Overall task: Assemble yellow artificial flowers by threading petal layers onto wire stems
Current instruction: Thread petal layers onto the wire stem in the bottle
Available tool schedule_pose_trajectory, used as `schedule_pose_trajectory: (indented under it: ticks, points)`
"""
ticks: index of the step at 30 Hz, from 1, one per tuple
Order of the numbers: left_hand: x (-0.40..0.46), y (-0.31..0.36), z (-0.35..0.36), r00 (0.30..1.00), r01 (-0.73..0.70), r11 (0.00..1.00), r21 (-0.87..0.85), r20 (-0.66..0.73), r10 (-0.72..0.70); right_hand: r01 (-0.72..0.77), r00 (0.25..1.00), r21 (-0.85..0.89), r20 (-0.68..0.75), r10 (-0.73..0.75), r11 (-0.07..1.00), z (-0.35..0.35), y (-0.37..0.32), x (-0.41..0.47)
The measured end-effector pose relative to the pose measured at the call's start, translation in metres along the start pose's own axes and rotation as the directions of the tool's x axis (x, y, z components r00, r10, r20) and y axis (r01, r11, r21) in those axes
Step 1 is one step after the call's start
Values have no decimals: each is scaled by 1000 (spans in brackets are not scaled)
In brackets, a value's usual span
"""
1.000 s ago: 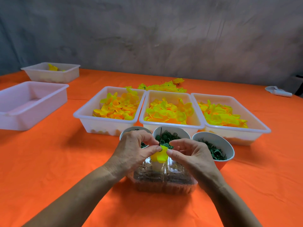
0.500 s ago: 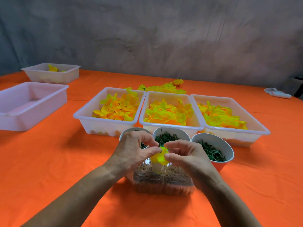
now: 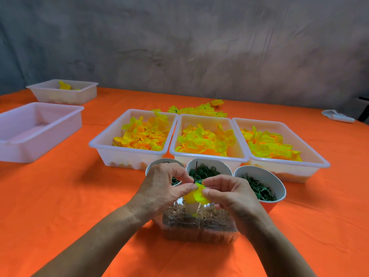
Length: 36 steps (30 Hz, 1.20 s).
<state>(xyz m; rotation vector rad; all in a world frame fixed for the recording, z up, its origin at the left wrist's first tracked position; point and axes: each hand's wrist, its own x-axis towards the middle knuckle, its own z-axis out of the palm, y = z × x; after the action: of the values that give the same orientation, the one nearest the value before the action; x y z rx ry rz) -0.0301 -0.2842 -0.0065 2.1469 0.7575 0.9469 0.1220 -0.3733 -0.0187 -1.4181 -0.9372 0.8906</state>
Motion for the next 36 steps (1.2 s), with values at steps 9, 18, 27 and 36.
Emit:
schedule_pose_trajectory:
  ticks: [9,18,27,36]
  points:
    - [2,-4,1,998,61,991,-121,27,-59,85,996,-57,-1,-85,995,3,-4,-2]
    - [9,-9,-7,989,56,980,-191,142,-29,202,979,-133,28,-200,970,2,-5,2]
    - [11,-10,-9,989,-51,994,-98,135,64,312,950,-123,54,-307,942,9,-4,3]
    - [12,-11,-5,990,-95,994,-49,100,99,356,929,-436,72,-362,827,8,-10,7]
